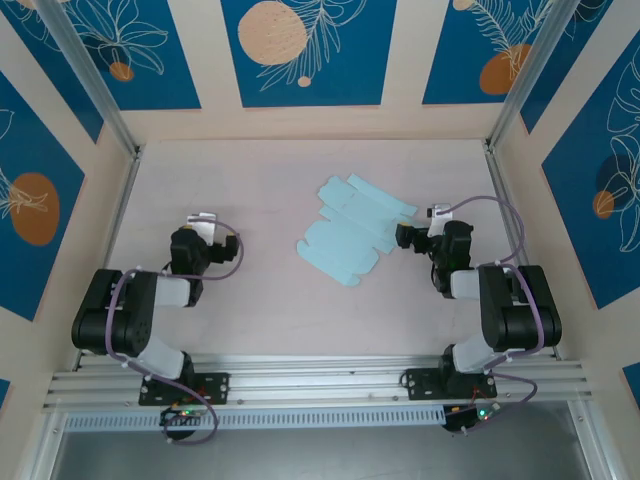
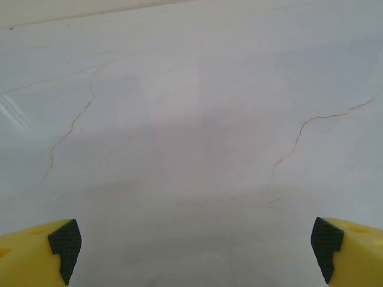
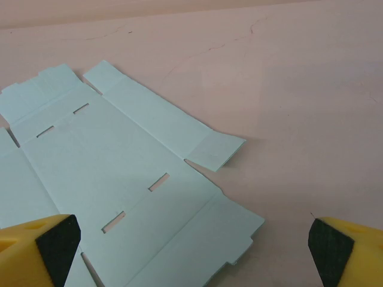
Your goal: Fold the paper box
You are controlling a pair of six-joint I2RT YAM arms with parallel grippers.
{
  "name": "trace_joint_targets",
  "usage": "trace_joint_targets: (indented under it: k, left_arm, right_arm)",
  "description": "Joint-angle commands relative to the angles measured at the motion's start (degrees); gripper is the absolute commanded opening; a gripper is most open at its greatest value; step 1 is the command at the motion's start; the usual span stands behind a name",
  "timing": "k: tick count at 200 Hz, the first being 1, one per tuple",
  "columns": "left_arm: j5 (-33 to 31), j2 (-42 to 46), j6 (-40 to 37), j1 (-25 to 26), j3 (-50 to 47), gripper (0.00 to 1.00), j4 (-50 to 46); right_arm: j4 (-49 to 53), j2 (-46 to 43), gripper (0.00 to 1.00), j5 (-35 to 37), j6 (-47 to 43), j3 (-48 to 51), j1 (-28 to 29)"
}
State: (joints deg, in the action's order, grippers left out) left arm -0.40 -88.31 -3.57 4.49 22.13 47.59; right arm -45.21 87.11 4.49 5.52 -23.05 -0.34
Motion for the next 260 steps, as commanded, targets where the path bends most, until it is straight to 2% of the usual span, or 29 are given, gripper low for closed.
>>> trace_joint_targets:
  k: [1,224,260]
  left_arm:
    - [0.8,0.3,-0.5,-0.4,-0.1,1.0,1.7]
    - [1.5,0.2,-0.1,-0.9,0.3,1.0,1.2]
    - [-0.3,0.2,0.7,-1.0,0.7,1.0,0.6]
  right_arm:
    - [-0.5,0.1,1.0,0.6,0.5,-1.0,0.3]
    - [-0.7,0.0,0.99,0.4,0.5,-0.9,0.3]
    - [-0.8,-0.1,1.0,0.3,0.5,-0.8,0.3]
